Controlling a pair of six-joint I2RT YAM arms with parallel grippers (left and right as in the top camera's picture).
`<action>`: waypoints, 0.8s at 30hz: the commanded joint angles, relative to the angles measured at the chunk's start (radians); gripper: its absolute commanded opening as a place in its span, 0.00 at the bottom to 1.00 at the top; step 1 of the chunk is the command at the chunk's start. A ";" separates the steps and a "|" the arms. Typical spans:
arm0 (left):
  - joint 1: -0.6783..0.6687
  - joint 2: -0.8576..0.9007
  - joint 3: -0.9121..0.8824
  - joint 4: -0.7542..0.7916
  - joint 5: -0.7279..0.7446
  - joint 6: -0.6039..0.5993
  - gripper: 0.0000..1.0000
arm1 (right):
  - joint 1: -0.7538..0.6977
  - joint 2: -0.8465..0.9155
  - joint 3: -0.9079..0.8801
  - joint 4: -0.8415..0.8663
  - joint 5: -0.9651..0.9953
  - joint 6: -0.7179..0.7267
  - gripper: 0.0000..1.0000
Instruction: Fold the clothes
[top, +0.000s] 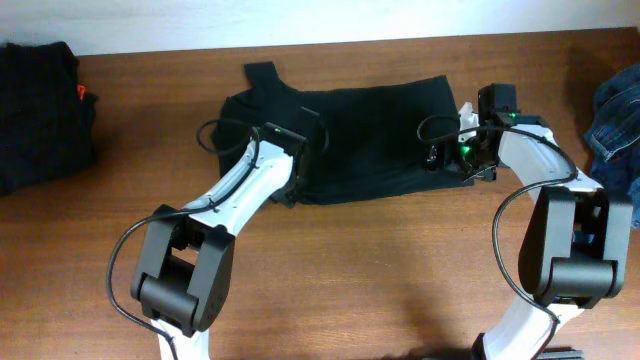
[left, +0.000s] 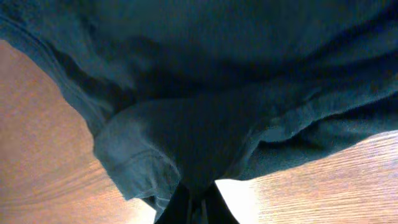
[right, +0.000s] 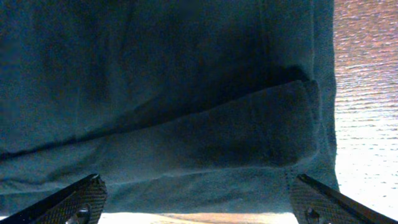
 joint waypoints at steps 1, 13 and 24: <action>0.002 -0.022 0.013 -0.004 0.004 0.002 0.06 | 0.005 -0.028 0.019 -0.004 -0.012 -0.003 0.99; 0.002 -0.021 -0.001 -0.101 0.001 0.001 0.06 | 0.005 -0.028 0.019 -0.004 -0.012 -0.003 0.99; 0.002 -0.021 -0.114 -0.104 0.008 0.001 0.15 | 0.005 -0.028 0.019 -0.003 -0.011 -0.004 0.99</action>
